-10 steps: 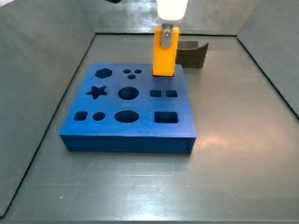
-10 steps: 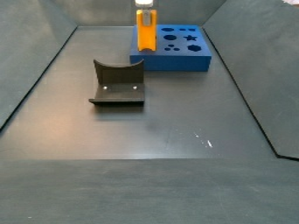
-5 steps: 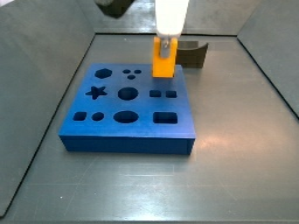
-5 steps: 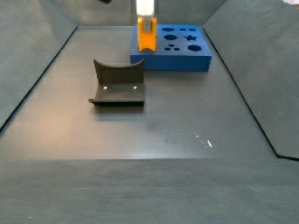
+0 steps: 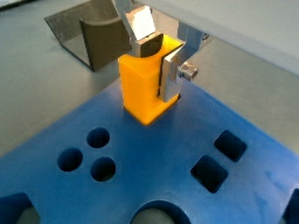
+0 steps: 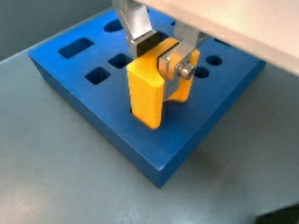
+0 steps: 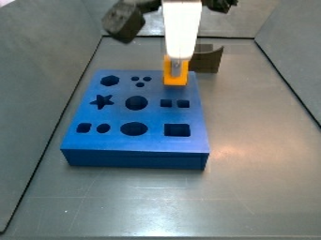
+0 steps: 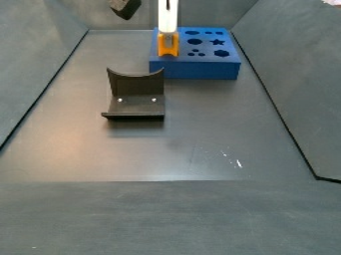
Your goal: Insert the arch object.
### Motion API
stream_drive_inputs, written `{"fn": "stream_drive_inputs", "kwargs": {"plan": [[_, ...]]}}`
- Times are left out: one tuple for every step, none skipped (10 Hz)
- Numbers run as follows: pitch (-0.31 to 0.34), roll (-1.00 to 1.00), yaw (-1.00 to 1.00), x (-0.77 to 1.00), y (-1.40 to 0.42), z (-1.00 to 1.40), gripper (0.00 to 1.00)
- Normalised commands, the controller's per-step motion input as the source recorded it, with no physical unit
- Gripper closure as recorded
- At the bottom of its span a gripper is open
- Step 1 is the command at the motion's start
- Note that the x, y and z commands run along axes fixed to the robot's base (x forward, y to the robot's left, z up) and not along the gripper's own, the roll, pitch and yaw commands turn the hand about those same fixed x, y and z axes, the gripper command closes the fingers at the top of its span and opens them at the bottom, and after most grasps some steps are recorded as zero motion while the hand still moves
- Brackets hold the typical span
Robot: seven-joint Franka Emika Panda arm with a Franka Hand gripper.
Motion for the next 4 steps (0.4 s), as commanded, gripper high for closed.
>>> {"fn": "stream_drive_inputs", "kwargs": {"plan": [[-0.177,0.22,0.04,-0.12,-0.28,-0.33,1.0],[-0.163,0.0,0.0,-0.05,0.0,-0.14,1.0],[-0.119,-0.04,0.0,-0.03,0.0,-0.06,1.0],[-0.041,0.0,0.0,-0.01,0.0,0.0,1.0]]}}
